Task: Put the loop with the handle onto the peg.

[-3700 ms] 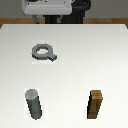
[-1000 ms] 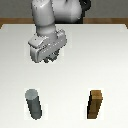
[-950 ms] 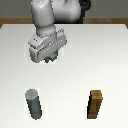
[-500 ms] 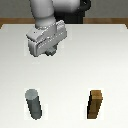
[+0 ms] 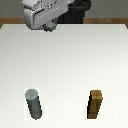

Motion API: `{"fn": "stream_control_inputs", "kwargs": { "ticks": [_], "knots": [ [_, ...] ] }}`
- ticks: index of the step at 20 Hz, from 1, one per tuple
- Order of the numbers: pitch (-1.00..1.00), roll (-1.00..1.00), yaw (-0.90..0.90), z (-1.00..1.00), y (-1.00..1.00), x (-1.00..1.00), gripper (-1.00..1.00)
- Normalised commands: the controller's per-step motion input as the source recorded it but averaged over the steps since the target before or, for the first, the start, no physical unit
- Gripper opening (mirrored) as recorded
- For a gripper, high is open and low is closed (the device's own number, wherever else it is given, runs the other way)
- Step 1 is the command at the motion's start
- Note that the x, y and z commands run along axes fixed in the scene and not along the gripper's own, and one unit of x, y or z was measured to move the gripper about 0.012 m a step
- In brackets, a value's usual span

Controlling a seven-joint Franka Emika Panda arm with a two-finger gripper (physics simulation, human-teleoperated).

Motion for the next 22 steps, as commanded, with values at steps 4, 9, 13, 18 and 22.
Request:
{"fn": "stream_control_inputs", "kwargs": {
  "ticks": [4,9,13,18,22],
  "knots": [
    [0.00,0.00,0.45,0.00,0.00,0.00,-1.00],
    [0.00,0.00,1.00,0.00,0.00,0.00,-1.00],
    [0.00,0.00,1.00,0.00,0.00,0.00,-1.00],
    [0.00,0.00,0.98,0.00,0.00,0.00,-1.00],
    [0.00,0.00,0.98,0.00,0.00,0.00,-1.00]
  ]
}}
